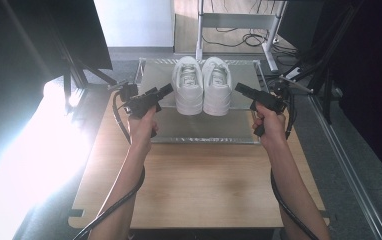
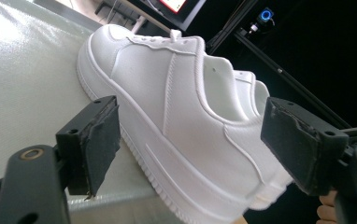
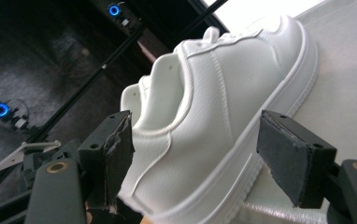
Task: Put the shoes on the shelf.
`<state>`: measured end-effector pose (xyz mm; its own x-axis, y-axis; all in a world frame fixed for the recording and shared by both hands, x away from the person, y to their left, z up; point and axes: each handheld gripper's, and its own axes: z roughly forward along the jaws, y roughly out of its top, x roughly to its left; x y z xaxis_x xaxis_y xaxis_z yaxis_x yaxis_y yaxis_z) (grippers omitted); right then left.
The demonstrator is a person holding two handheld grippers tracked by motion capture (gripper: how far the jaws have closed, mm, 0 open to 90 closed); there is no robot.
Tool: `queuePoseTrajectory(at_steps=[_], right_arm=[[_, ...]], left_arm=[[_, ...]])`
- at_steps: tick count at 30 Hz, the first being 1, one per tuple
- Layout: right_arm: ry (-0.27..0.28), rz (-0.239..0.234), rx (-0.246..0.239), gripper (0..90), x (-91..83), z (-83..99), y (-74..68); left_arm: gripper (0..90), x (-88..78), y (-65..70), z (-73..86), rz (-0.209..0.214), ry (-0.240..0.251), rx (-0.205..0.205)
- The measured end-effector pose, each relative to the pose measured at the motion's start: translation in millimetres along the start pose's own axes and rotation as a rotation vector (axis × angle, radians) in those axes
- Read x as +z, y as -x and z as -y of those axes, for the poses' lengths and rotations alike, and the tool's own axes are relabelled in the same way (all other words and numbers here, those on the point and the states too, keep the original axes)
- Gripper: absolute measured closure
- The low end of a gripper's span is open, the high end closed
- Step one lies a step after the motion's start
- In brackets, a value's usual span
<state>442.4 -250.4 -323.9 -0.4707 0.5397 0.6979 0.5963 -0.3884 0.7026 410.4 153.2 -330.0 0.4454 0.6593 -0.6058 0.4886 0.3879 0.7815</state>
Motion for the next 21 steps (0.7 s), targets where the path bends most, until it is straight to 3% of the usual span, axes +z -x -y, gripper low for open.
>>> queuePoseTrajectory(at_steps=[8, 14, 21], right_arm=[[-0.039, -0.052, -0.013, 24.8, -15.6, 19.1, -1.0], [-0.057, -0.071, -0.016, 24.2, -24.1, 29.8, -0.5], [-0.075, -0.092, -0.021, 24.0, -37.6, 44.6, 3.1]], left_arm=[[15.9, -20.0, 8.0, 12.3, 0.022, -0.008, 0.057], [14.5, -35.1, 5.9, 28.0, 0.035, -0.013, 0.058], [13.9, -51.5, 2.5, 48.3, 0.029, -0.035, 0.087]])
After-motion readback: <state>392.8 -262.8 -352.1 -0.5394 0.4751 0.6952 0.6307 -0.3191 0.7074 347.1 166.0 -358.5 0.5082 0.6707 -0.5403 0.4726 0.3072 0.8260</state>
